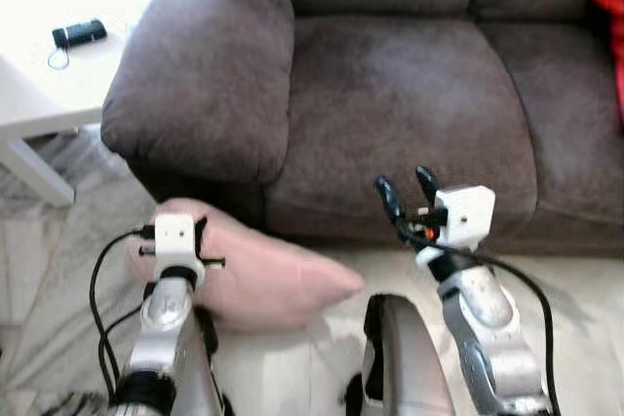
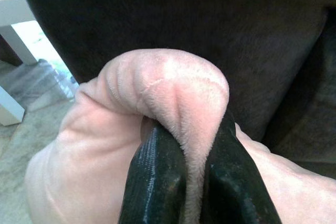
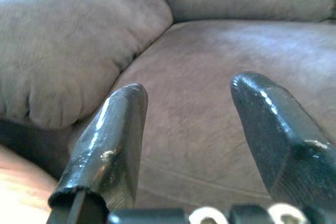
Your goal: Move the pillow to the sofa from floor
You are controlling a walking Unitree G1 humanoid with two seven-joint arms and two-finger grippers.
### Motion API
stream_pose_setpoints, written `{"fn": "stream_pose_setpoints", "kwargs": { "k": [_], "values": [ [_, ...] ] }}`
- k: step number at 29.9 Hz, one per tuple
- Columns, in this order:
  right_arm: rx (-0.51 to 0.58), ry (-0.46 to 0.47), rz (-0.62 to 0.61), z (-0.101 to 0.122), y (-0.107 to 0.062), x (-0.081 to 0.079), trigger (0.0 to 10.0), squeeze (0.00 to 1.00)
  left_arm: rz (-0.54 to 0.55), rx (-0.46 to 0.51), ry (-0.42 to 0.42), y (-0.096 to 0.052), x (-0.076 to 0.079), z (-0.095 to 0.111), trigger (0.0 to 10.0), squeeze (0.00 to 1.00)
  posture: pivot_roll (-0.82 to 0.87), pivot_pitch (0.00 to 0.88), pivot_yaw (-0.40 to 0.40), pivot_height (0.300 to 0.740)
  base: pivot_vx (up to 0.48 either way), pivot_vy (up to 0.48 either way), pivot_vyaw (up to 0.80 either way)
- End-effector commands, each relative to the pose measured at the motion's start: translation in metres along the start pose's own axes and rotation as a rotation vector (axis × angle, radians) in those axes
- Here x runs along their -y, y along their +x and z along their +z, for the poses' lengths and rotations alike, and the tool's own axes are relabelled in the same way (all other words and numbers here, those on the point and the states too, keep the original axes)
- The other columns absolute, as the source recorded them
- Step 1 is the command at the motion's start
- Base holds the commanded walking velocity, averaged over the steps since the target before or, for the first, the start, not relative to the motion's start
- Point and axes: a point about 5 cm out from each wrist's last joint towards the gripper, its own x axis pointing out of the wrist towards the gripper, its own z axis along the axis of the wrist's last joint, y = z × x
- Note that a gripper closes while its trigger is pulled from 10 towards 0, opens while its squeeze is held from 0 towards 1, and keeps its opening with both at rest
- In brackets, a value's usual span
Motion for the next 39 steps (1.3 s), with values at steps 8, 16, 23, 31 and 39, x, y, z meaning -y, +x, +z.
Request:
{"fn": "stream_pose_setpoints", "kwargs": {
  "k": [8, 16, 23, 31, 39],
  "values": [
    [0.000, -0.002, -0.007, -0.0083, 0.0037, 0.0021, 10.0, 0.00, 0.012, 0.162, -0.011, -0.0018, 0.0020, 0.0340, 10.0, 0.00, -0.03, 0.022, -0.038, 0.500, -0.031, 0.000, 0.00],
    [0.015, -0.005, -0.006, -0.0073, 0.0072, 0.0028, 10.0, 0.00, 0.015, 0.170, 0.000, -0.0027, 0.0025, 0.0361, 10.0, 0.00, -0.03, 0.000, -0.034, 0.500, -0.308, 0.000, 0.00],
    [0.012, -0.009, -0.005, -0.0103, 0.0053, 0.0035, 10.0, 0.00, 0.008, 0.173, -0.013, -0.0033, 0.0072, 0.0379, 10.0, 0.00, -0.03, 0.000, -0.038, 0.500, -0.327, 0.000, 0.00],
    [0.014, -0.011, -0.009, -0.0103, 0.0062, 0.0040, 10.0, 0.00, 0.010, 0.168, -0.021, -0.0045, 0.0093, 0.0377, 10.0, 0.00, -0.03, 0.000, -0.042, 0.500, -0.331, 0.000, 0.00],
    [0.016, -0.011, -0.012, -0.0103, 0.0054, 0.0049, 10.0, 0.00, 0.014, 0.165, -0.023, -0.0046, 0.0099, 0.0386, 10.0, 0.00, -0.03, 0.004, -0.043, 0.500, -0.333, 0.000, 0.00]
  ]
}}
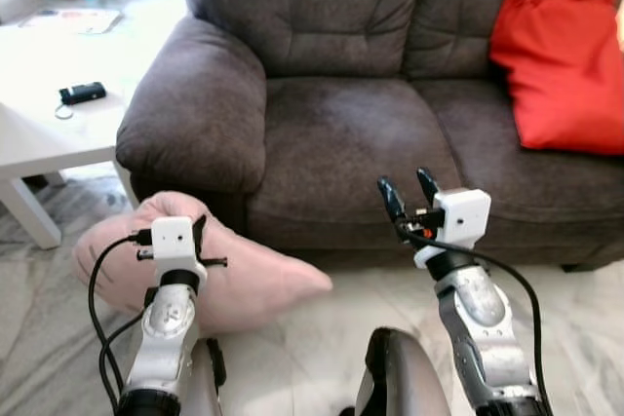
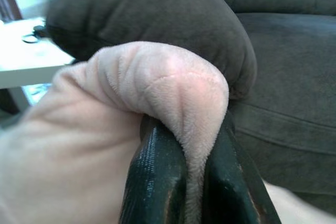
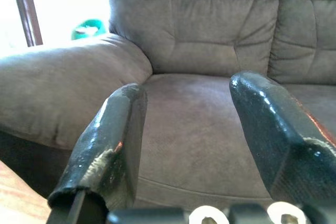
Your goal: Move the pillow to the sofa from floor
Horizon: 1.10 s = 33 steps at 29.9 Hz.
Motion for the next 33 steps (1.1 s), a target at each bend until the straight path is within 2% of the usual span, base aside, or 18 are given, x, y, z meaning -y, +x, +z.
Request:
{"fn": "stream_pose_setpoints", "kwargs": {
  "k": [1, 17, 33],
  "values": [
    [-0.003, -0.007, -0.007, -0.0004, -0.0010, 0.0026, 10.0, 0.00, -0.009, 0.113, 0.001, 0.0066, 0.0035, 0.0242, 10.0, 0.00, -0.03, 0.004, -0.043, 0.500, -0.341, 0.000, 0.00],
    [0.015, -0.004, -0.007, 0.0019, 0.0021, 0.0032, 10.0, 0.00, 0.015, 0.119, -0.010, 0.0089, 0.0027, 0.0287, 10.0, 0.00, -0.03, 0.012, -0.046, 0.500, 0.000, 0.000, 0.00],
    [0.020, 0.000, -0.010, 0.0014, 0.0041, 0.0008, 10.0, 0.00, 0.016, 0.118, -0.004, 0.0097, 0.0003, 0.0300, 10.0, 0.00, -0.02, 0.017, -0.039, 0.584, 0.000, 0.000, 0.00]
  ]
}}
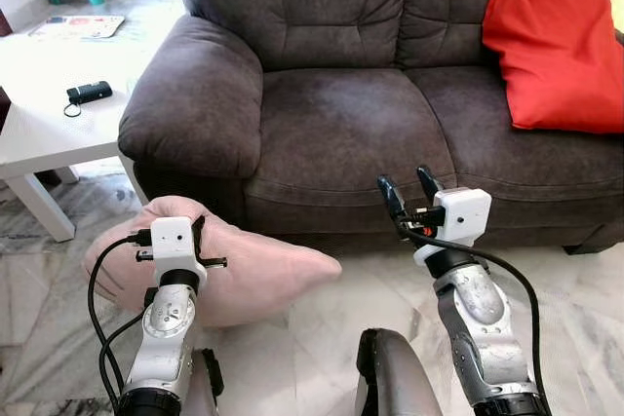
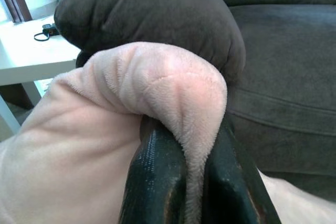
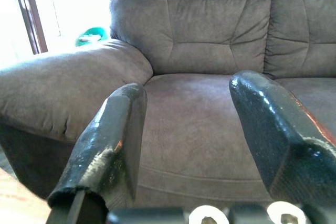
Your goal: Move the pillow to the sofa from floor
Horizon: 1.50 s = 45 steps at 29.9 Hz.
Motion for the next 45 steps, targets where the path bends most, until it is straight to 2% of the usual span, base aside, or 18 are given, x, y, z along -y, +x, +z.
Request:
{"fn": "stream_pose_setpoints", "kwargs": {
  "k": [1, 28, 45],
  "values": [
    [0.010, -0.005, -0.004, 0.002, 0.003, 0.001, 10.0, 0.00, -0.004, 0.135, -0.001, 0.009, 0.002, 0.031, 10.0, 0.00, -0.02, 0.017, -0.039, 0.584, 0.000, 0.000, 0.00],
    [0.007, 0.003, 0.005, -0.001, 0.004, -0.002, 10.0, 0.00, -0.017, 0.138, -0.003, 0.011, 0.004, 0.034, 10.0, 0.00, -0.02, 0.011, -0.028, 0.738, 0.000, 0.000, 0.00],
    [0.005, 0.002, 0.007, -0.001, 0.007, -0.002, 10.0, 0.00, -0.092, 0.127, -0.029, 0.011, 0.013, 0.034, 10.0, 0.00, -0.01, 0.007, -0.025, 0.740, 0.000, 0.000, 0.00]
  ]
}}
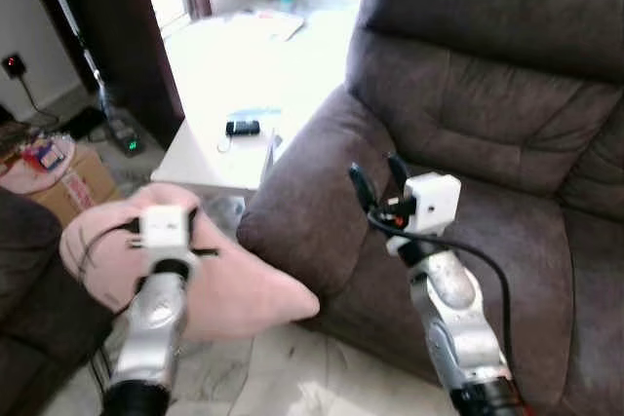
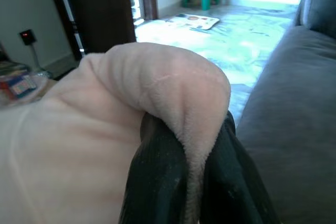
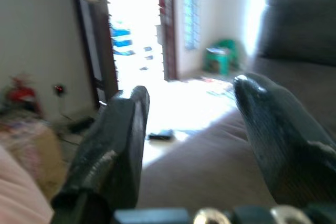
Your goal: Move the pillow to the sofa from floor
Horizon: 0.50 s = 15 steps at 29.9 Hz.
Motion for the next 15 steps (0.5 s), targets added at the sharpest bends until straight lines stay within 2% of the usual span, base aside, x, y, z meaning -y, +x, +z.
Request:
{"fn": "stream_pose_setpoints", "kwargs": {
  "k": [1, 15],
  "values": [
    [-0.038, 0.007, -0.040, -0.0085, -0.0082, 0.0081, 10.0, 0.00, -0.078, 0.107, -0.028, 0.0047, 0.0210, 0.0234, 10.0, 0.00, -0.01, 0.007, -0.025, 0.740, 0.000, 0.000, 0.00],
    [-0.018, 0.004, -0.048, -0.0060, -0.0060, 0.0097, 10.0, 0.00, -0.120, 0.090, -0.038, 0.0034, 0.0273, 0.0221, 10.0, 0.00, -0.01, 0.002, -0.025, 0.740, 0.000, 0.000, 0.00]
  ]
}}
